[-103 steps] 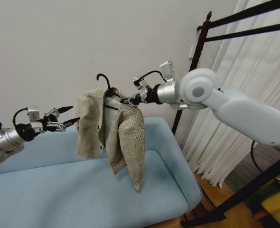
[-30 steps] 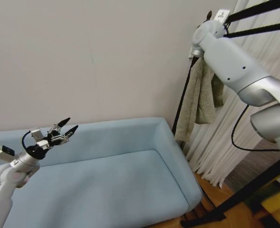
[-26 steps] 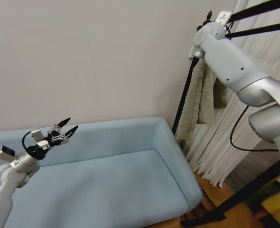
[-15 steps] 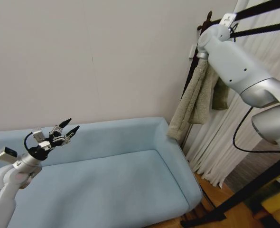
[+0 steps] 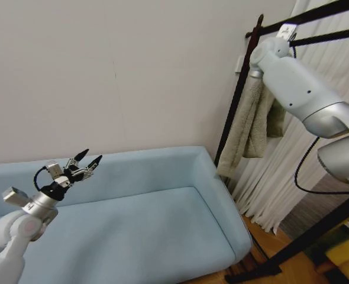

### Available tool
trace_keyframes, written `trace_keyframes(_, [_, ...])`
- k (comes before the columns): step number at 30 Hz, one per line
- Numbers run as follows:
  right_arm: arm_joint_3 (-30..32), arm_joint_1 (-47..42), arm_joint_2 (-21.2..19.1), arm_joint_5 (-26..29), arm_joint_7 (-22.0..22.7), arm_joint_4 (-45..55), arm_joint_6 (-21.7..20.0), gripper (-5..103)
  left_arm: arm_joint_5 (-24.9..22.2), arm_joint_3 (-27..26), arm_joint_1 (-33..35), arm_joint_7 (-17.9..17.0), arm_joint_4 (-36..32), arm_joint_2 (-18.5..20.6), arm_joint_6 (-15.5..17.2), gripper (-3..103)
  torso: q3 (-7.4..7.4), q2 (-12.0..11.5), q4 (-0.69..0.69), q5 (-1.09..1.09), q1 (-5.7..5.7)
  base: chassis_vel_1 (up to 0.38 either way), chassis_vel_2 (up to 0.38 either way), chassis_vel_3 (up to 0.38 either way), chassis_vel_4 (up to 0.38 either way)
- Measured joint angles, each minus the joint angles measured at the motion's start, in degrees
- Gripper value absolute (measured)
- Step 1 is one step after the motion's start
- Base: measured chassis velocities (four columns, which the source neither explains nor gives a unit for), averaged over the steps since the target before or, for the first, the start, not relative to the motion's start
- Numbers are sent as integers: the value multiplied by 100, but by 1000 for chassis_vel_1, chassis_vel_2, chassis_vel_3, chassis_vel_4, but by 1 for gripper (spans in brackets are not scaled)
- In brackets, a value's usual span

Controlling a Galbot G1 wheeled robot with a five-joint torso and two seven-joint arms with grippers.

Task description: Pick up the clothes from the sofa and hang them on the clothes hanger.

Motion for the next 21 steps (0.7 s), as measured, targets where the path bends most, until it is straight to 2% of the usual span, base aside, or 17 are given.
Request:
trace_keyframes(7, [-26, 4, -31, -114, -133, -143, 24, 4, -10, 35, -77, 0, 5, 17, 54, 100, 1, 0, 1, 0, 0, 0, 0, 0, 0])
trace_keyframes(21, [-73, -65, -104, -128, -28, -23, -9, 4, -20, 66, -160, 76, 64, 23, 91, 100, 0, 0, 1, -1, 0, 0, 0, 0, 0])
